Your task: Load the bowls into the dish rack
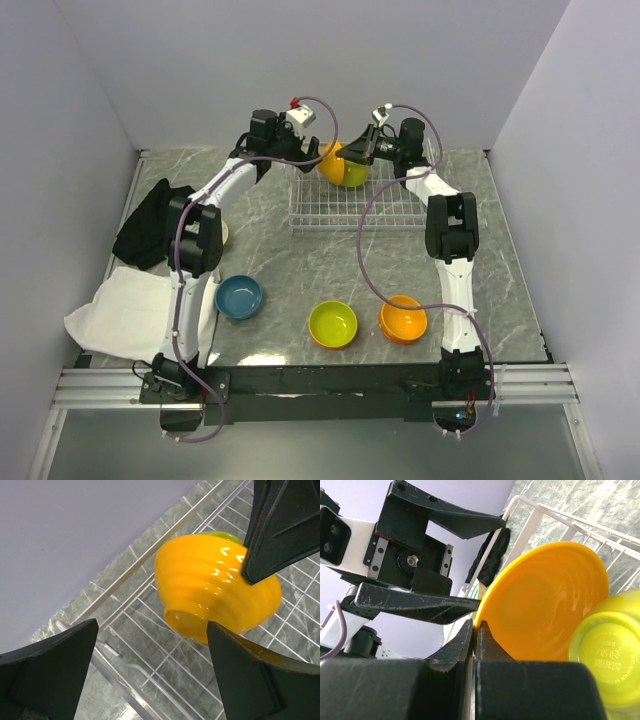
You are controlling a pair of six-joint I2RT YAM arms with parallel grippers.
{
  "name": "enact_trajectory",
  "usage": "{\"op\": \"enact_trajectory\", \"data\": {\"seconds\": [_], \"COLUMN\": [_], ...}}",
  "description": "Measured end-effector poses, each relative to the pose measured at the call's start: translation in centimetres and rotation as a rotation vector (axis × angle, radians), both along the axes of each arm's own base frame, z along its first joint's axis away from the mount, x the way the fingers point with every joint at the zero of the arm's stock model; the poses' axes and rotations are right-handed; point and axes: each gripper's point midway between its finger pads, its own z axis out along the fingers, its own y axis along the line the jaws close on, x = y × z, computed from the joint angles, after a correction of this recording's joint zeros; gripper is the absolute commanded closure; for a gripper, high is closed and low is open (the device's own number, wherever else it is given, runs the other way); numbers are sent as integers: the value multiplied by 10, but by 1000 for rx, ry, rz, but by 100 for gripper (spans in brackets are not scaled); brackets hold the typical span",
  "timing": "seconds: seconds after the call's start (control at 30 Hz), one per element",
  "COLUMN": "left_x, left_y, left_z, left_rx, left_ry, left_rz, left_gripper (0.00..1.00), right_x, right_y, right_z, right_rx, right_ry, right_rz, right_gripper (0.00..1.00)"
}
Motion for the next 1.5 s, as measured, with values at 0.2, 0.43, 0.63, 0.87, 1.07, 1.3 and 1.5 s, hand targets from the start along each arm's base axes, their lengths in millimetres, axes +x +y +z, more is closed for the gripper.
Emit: {"op": "enact_trajectory", "data": {"seconds": [0.2,0.43,0.63,0.87,1.07,1.3,1.5], "left_x": [5,13,11,16,25,22,21], "left_y": [2,-5,-15,-18,-32,-56,-63], "left_z": [-1,-12,-16,-16,-20,-22,-27], "left_rx": [7,30,47,41,19,-5,-18], "left_ry": [-16,-51,-66,-90,-113,-141,-133], "left_rz": [15,-2,-13,-12,-18,-39,-39], "left_gripper": [3,2,2,1,1,1,1], "right_x": [0,4,7,12,19,30,36], "right_y": [-1,-7,-13,-18,-37,-95,-149], "right_z": [-1,-3,-4,-7,-16,6,19], "right_rx": [-4,-14,-18,-36,-72,-178,-380], "right_ry": [-1,-8,-10,-8,2,-50,-113], "right_rz": [-1,-17,-28,-49,-90,-222,-386], "right_gripper": [100,100,89,65,0,0,0]}}
